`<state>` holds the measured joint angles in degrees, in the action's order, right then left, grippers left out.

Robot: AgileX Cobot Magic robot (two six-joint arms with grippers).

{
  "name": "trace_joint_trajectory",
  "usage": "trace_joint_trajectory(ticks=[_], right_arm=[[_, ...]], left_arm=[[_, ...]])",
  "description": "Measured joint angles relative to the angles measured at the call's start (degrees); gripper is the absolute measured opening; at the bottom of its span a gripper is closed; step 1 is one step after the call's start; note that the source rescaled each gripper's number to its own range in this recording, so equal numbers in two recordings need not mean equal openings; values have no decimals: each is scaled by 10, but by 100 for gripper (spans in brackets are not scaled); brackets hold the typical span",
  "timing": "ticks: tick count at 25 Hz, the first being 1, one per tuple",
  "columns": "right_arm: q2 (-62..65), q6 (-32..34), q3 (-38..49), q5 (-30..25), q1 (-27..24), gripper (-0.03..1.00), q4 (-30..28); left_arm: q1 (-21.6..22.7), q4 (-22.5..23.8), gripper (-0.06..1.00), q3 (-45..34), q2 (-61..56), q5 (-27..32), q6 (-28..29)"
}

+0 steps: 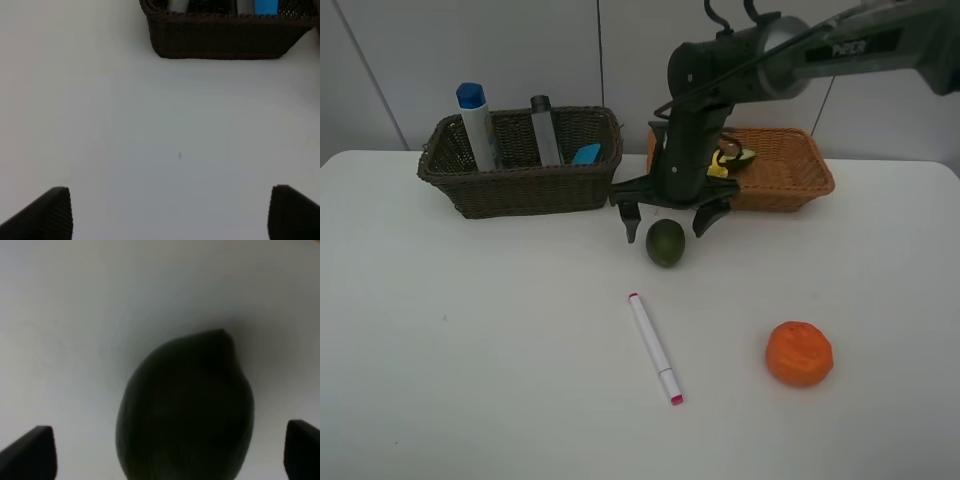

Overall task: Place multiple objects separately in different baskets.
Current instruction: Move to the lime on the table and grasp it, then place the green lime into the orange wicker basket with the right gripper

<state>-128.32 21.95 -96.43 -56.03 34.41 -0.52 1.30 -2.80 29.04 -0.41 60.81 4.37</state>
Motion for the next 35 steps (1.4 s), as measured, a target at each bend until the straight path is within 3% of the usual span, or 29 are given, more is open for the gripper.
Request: trace_joint_trajectory(ticks=[13,15,17,18,25,29,35], right_arm=[[-47,-1,0,36,0,97,-2],[-47,-1,0,35,0,87,-7],[-47,-3,0,31,0,62,-9],[-49,-6,0,29,0,56,-9],[5,-41,-12,-7,0,56,-12],[76,-59,-56,-15,-9,56,-62],[75,-67,-85,-7,-100,56,-97]], left_arm=[[0,0,100,0,0,0,0],[0,0,100,0,0,0,0],[0,0,100,0,0,0,0],[0,0,100,0,0,0,0],[0,0,100,0,0,0,0],[0,0,100,0,0,0,0],[0,0,100,0,0,0,0]])
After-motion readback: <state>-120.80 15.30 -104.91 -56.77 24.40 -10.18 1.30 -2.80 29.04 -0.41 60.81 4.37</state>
